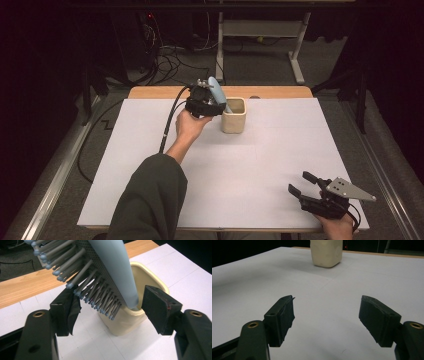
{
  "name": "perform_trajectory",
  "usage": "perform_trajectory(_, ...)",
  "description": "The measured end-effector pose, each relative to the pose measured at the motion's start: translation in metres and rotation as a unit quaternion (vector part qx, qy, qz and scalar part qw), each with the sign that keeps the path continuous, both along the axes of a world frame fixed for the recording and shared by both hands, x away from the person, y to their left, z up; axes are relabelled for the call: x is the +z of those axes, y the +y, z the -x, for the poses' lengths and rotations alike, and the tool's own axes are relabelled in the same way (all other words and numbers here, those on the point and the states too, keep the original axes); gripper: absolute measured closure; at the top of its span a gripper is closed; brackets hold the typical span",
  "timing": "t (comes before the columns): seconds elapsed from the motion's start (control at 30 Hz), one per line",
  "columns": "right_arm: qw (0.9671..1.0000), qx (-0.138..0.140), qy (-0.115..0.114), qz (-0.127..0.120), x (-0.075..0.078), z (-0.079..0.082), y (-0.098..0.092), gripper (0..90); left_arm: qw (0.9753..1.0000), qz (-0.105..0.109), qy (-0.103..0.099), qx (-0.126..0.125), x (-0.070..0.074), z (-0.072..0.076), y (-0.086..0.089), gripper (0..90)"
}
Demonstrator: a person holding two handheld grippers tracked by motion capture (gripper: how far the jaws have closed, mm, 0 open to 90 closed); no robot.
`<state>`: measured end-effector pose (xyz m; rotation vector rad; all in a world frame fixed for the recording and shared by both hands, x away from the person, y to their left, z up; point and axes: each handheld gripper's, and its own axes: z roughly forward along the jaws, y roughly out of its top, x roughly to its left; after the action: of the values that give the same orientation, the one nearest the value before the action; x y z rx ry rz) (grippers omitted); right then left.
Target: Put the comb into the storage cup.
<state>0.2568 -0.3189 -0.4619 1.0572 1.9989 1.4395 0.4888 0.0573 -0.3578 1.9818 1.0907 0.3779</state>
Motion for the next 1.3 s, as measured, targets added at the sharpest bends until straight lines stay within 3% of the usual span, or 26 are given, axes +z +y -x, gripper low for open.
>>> perform_trajectory(1.3, 1.0000, -0.002, 0.000, 0.000, 0.0000, 0.0000, 0.0000, 28.7, 0.9999, -0.004, -0.004, -0.010, -0.0009, 0.0101, 0.0064, 32.0)
